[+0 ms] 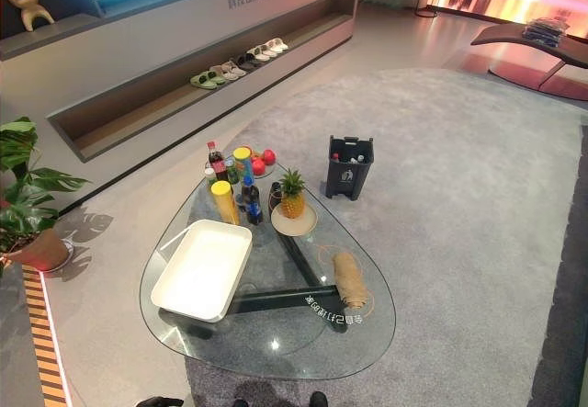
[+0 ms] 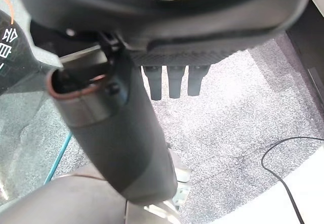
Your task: Wipe the table with a cloth and put it in the basket.
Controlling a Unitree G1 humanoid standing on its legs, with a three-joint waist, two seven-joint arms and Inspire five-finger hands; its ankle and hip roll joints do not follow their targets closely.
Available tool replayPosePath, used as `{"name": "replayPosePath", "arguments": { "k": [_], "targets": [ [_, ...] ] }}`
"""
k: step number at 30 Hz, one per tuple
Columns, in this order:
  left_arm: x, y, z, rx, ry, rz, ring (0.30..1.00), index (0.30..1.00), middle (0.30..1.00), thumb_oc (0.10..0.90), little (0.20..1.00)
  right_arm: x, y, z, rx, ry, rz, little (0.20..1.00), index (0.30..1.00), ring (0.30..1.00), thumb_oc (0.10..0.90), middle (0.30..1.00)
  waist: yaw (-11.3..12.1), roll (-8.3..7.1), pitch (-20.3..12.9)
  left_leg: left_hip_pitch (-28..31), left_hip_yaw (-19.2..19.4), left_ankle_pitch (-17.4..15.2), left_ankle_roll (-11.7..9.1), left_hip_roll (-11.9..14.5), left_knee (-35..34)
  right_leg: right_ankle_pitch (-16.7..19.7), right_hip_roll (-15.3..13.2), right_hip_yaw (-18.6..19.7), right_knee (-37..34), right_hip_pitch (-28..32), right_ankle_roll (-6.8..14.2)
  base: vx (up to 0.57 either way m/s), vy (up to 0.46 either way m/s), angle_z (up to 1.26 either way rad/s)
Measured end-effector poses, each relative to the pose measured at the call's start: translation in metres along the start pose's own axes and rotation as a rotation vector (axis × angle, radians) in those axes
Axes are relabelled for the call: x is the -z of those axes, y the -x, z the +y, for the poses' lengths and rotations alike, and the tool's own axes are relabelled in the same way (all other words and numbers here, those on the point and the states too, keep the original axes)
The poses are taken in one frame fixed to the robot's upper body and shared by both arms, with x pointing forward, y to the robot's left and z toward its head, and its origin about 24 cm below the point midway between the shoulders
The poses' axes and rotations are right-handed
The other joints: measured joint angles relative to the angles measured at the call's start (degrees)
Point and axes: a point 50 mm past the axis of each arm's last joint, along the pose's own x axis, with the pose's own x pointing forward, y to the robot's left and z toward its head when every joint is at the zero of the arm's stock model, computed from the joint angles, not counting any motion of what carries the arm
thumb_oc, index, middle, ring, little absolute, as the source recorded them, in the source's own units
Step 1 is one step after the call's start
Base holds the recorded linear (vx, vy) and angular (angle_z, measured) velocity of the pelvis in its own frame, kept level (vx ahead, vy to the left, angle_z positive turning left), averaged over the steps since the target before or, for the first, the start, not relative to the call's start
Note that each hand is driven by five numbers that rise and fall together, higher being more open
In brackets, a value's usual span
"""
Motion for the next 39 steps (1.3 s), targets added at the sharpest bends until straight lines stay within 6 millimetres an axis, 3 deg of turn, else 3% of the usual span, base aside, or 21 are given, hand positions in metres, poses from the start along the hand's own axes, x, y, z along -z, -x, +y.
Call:
{"name": "replayPosePath", "arguments": {
  "k": [39],
  "targets": [
    [-0.0014,0.0,0.0006,-0.001,0.005,-0.007,0.9,0.9,0.9,0.8,0.9,-0.0013,0.0001,-0.0005,0.001,0.001,-0.004,0.9,0.9,0.9,0.8,0.9,0.1,-0.02,0.4,0.0,0.0,0.0,0.0,0.0,0.0,0.0,0.0,0.0,0.0,0.0,0.0,0.01,-0.001,0.0]
  ]
}}
